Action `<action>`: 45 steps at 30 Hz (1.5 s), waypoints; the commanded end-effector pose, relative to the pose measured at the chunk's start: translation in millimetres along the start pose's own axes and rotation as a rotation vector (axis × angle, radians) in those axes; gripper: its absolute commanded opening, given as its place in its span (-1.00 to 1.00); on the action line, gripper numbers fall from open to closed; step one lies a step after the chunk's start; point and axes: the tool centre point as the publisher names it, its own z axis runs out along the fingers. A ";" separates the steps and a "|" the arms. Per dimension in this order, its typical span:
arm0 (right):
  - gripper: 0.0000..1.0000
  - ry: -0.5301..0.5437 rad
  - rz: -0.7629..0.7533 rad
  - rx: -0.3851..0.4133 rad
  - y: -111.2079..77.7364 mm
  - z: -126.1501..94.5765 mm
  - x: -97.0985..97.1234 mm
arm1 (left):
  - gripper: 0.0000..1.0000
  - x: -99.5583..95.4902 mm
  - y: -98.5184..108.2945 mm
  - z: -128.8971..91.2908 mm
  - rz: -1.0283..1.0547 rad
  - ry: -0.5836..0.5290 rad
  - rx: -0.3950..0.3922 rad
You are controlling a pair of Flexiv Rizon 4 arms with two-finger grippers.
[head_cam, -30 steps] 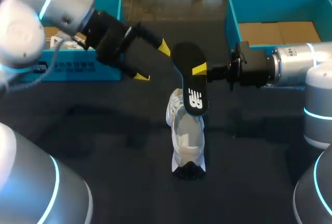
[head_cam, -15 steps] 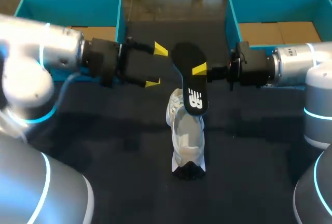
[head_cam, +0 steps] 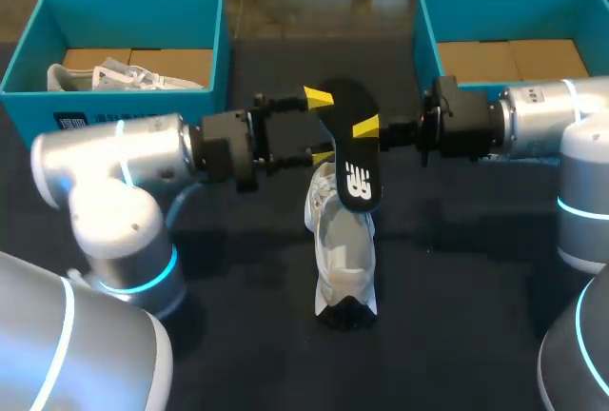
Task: Take the shoe out of the shoebox, open the shoe tongue, remove and reinsert the insole, then place the shoe into the shoebox
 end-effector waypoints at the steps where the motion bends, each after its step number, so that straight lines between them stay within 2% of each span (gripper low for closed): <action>1: -1.00 0.000 0.000 -0.001 0.1 1.4 -0.5 | 0.58 2.2 1.6 12.0 0.012 -0.108 -0.046; 3: -1.00 0.000 0.000 -0.001 0.1 1.4 -0.5 | 0.53 1.9 3.8 14.0 0.013 -0.106 -0.049; 5: -1.00 0.000 0.000 -0.001 0.1 1.4 -0.5 | 0.35 1.8 5.7 16.0 0.017 -0.103 -0.062; 8: -1.00 0.000 0.000 -0.001 0.1 1.4 -0.5 | 0.23 2.0 7.7 19.4 0.028 -0.096 -0.073; 9: -1.00 0.000 0.000 -0.001 0.1 1.4 -0.5 | 0.12 1.8 8.7 20.4 0.024 -0.089 -0.068; 14: -1.00 0.000 0.000 -0.001 0.1 1.4 -0.5 | 0.10 2.1 10.6 24.9 0.030 -0.056 -0.065; 15: -1.00 0.000 0.000 -0.001 0.1 1.4 -0.5 | 0.02 2.2 10.4 25.9 0.033 -0.043 -0.062; 22: -1.00 0.000 0.000 -0.001 0.1 1.4 -0.5 | -0.18 2.0 8.7 26.8 0.063 -0.006 -0.064; 29: -1.00 0.000 0.000 -0.001 0.1 1.4 -0.5 | -0.20 1.2 9.8 22.5 0.071 0.030 -0.050; 31: -1.00 0.000 0.000 -0.001 0.1 1.4 -0.5 | -0.23 1.4 9.7 22.2 0.073 0.039 -0.042; 33: -1.00 0.000 0.000 -0.001 0.1 1.4 -0.5 | -0.35 2.3 10.4 21.2 0.068 0.056 -0.029; 41: -1.00 0.000 0.000 -0.001 0.1 1.4 -0.5 | -0.40 3.0 13.9 19.1 0.075 0.077 -0.028; 45: -1.00 0.000 0.000 -0.001 0.1 1.4 -0.5 | -0.62 1.4 14.4 19.6 0.076 0.083 -0.025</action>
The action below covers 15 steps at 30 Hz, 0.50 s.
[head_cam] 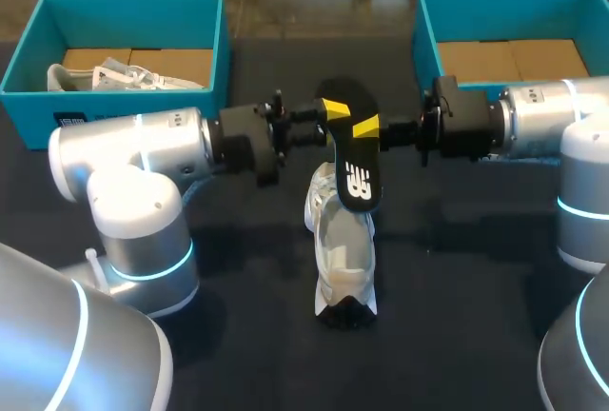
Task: Take the shoe out of the shoebox, open the shoe tongue, remove and reinsert the insole, then place the shoe into the shoebox
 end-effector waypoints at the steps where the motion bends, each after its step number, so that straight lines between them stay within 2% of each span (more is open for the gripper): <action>1: -1.00 0.000 0.000 -0.001 0.1 1.5 -0.5 | -0.65 -1.4 1.8 1.3 -0.002 0.013 0.013; 7: -1.00 0.000 0.000 -0.001 0.1 1.5 -0.5 | -0.57 -1.0 1.1 2.4 -0.003 0.024 0.028; 11: -1.00 0.000 0.000 -0.001 0.1 1.5 -0.5 | -0.62 -0.9 1.4 3.9 -0.001 0.028 0.028; 13: -1.00 0.000 0.000 -0.001 0.1 1.5 -0.5 | -0.76 -0.8 1.5 4.8 0.003 0.032 0.028; 14: -1.00 0.000 0.000 -0.001 0.1 1.5 -0.5 | -1.00 -0.4 1.4 5.3 0.005 0.033 0.027; 15: -1.00 0.000 0.000 -0.001 0.1 1.5 -0.5 | -1.00 0.0 1.6 5.8 0.006 0.034 0.027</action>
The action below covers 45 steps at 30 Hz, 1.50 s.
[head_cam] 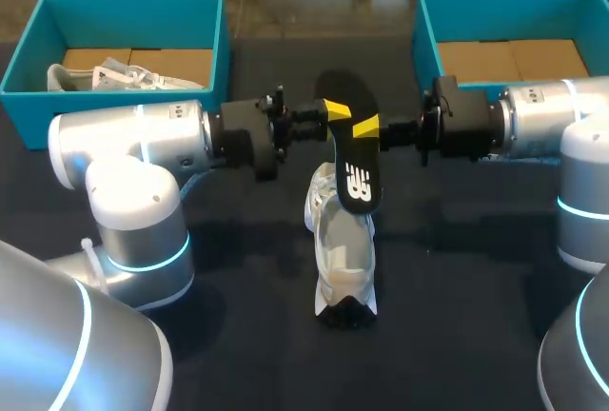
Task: Take the shoe out of the shoebox, open the shoe tongue, remove and reinsert the insole, then place the shoe into the shoebox
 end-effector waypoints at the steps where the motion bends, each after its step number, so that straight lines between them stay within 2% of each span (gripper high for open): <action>1: -1.00 0.000 0.000 -0.001 -0.1 1.5 -0.6 | -1.00 0.0 1.9 4.1 0.002 0.008 -0.001; 9: -1.00 0.000 0.000 -0.001 -0.1 1.5 -0.6 | -1.00 -0.1 -0.9 8.1 0.012 0.018 0.018; 10: -0.15 0.000 0.000 -0.001 -0.1 1.5 -0.6 | -1.00 -0.5 -1.4 7.6 0.015 0.019 0.019; 11: 1.00 -0.007 -0.019 -0.001 -1.2 -2.6 1.7 | -1.00 -0.8 -1.8 6.2 0.018 0.022 0.020; 14: 1.00 -0.043 -0.059 -0.005 -6.2 -16.0 7.3 | -1.00 1.5 -4.6 -0.3 0.026 0.042 0.025; 23: 1.00 -0.206 -0.191 0.065 -23.7 -67.3 21.5 | -1.00 15.5 -17.6 -27.1 -0.013 0.108 0.038; 25: 1.00 -0.235 -0.245 0.078 -27.7 -80.2 25.8 | -1.00 16.4 -20.9 -33.1 -0.058 0.124 0.070; 26: 1.00 -0.243 -0.263 0.113 -29.4 -86.3 27.1 | -1.00 16.4 -23.1 -36.0 -0.084 0.142 0.092; 28: 1.00 -0.243 -0.263 0.113 -29.4 -86.3 27.1 | -1.00 15.6 -27.2 -40.3 -0.096 0.157 0.105; 29: 1.00 -0.243 -0.263 0.113 -29.4 -86.3 27.1 | -1.00 13.4 -30.0 -45.0 -0.059 0.159 0.069; 38: 1.00 -0.243 -0.263 0.113 -29.4 -86.3 27.1 | -1.00 13.4 -30.0 -45.0 -0.059 0.159 0.069; 39: 1.00 -0.243 -0.263 0.113 -29.4 -86.3 27.1 | -1.00 15.3 -36.2 -41.3 -0.078 0.167 0.078; 41: 1.00 -0.329 -0.403 0.207 -31.1 -87.0 33.5 | -1.00 15.6 -47.7 -41.5 -0.078 0.176 0.101; 44: 1.00 -0.454 -0.573 0.302 -41.3 -94.0 37.3 | -1.00 13.6 -58.4 -47.9 -0.123 0.214 0.134; 45: 1.00 -0.505 -0.603 0.325 -44.7 -96.7 37.3 | -1.00 12.8 -61.1 -51.4 -0.179 0.232 0.176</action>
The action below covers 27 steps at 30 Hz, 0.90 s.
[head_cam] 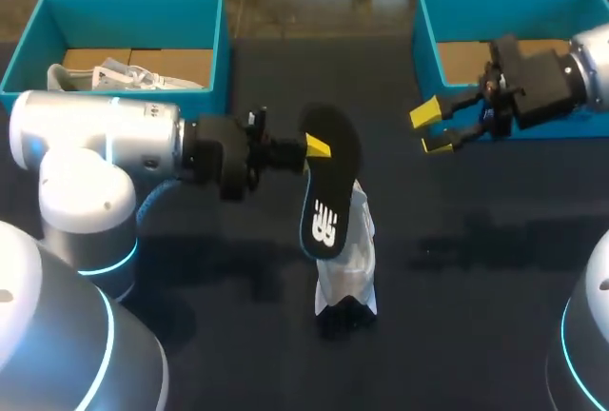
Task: Take the shoe out of the shoebox, open the shoe tongue, remove and reinsert the insole, then place the shoe into the shoebox
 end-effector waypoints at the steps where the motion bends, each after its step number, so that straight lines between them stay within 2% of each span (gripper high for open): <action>1: 1.00 -0.231 -0.281 0.187 -7.6 -14.6 9.6 | -1.00 -3.9 -10.4 -14.9 -0.105 0.063 0.073; 2: 1.00 -0.231 -0.384 0.284 -13.9 -14.6 8.9 | -1.00 -2.5 -15.7 -20.1 -0.181 0.112 0.137; 3: 1.00 -0.216 -0.425 0.379 -19.4 -11.6 7.9 | -1.00 -1.5 -19.3 -24.4 -0.198 0.136 0.166; 16: 1.00 -0.216 -0.425 0.379 -19.4 -11.6 7.9 | -1.00 -0.1 -26.4 -27.8 -0.176 0.155 0.161; 17: 1.00 -0.216 -0.425 0.379 -19.4 -11.6 7.9 | -1.00 1.0 -37.2 -29.4 -0.237 0.156 0.190; 19: 1.00 -0.278 -0.500 0.478 -24.1 -7.0 6.6 | -1.00 2.0 -53.0 -33.8 -0.324 0.163 0.210; 21: 1.00 -0.327 -0.558 0.520 -31.2 -3.3 4.3 | -1.00 4.2 -68.9 -38.0 -0.390 0.174 0.220; 25: 1.00 -0.358 -0.719 0.484 -61.5 2.4 -7.2 | -1.00 13.5 -108.6 -44.5 -0.468 0.230 0.278; 27: 1.00 -0.358 -0.719 0.484 -61.5 2.4 -7.2 | -1.00 13.5 -108.6 -44.5 -0.468 0.230 0.278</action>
